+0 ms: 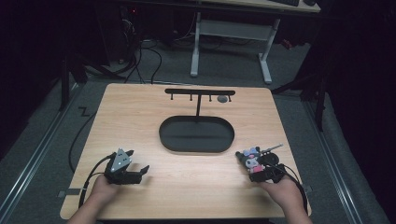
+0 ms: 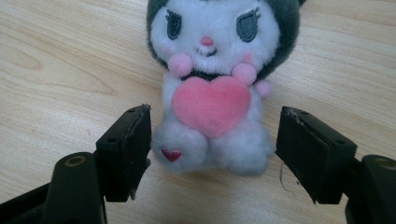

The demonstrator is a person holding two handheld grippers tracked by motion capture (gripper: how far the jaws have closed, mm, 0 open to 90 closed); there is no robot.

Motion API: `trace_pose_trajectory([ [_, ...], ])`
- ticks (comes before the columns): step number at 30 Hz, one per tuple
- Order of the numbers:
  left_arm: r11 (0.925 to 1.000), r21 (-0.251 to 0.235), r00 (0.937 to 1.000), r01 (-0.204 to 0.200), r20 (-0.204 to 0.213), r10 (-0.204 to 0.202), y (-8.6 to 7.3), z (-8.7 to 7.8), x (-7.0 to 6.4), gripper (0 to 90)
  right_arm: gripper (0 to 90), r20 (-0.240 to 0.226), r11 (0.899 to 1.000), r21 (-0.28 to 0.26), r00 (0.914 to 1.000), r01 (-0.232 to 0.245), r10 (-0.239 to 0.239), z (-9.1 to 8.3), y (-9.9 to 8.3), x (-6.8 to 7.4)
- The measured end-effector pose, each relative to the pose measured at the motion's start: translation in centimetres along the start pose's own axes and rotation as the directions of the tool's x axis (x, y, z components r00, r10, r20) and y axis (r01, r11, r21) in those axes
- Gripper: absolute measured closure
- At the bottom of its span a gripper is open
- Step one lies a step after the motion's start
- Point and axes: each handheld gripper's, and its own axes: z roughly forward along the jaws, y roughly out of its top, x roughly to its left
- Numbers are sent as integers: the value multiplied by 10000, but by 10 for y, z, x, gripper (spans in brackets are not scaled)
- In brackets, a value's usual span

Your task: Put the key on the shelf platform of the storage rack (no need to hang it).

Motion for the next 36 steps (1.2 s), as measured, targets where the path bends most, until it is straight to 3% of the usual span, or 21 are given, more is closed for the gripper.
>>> trace_pose_trajectory([
  [15, 10000, 17, 10000, -7, 3, 7, 0, 0, 0, 154, 356, -28, 10000, 78, 10000, 29, -29, 10, 1, 2],
  [22, 10000, 18, 10000, -9, 6, 9, 0, 0, 0, 154, 446, 24, 10000, 22, 10000, 31, -31, 13, -1, 2],
  [36, 10000, 25, 10000, -13, -1, 13, 0, 0, 0, 154, 472, 3, 9991, -426, 10000, -31, 31, 3, 3, 2],
])
